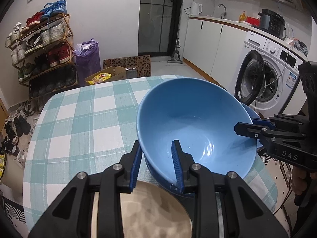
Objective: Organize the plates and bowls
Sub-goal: 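Lower the held blue bowl into the other blue bowl with both grippers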
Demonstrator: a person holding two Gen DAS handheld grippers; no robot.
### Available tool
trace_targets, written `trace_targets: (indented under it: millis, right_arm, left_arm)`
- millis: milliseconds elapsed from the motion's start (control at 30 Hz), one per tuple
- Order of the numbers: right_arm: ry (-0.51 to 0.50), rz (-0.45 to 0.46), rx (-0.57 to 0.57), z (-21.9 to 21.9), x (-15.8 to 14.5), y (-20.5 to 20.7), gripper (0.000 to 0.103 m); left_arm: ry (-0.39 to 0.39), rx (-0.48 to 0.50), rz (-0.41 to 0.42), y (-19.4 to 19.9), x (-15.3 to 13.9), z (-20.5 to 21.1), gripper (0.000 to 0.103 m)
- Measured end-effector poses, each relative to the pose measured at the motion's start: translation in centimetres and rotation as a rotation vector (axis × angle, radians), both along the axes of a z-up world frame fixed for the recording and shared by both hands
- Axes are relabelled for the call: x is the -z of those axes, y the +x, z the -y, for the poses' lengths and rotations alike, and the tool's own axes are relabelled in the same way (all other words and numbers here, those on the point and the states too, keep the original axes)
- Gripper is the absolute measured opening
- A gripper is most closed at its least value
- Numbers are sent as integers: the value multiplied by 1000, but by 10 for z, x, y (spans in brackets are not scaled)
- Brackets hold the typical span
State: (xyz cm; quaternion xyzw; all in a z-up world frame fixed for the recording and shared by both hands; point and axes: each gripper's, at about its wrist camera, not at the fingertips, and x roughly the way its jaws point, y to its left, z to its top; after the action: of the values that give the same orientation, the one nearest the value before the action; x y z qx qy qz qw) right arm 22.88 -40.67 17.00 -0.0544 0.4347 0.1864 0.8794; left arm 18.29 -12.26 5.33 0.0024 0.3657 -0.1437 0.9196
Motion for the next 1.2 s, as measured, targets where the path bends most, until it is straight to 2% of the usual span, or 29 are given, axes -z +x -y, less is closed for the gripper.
trace_targets:
  millis: [333, 1200]
  right_arm:
    - [-28, -28, -1, -5, 14, 8, 20]
    - [-136, -30, 0, -15, 33, 7, 21]
  left_arm:
    - [7, 2, -27, 2, 12, 1, 28]
    - [35, 22, -73, 5, 32, 4, 28]
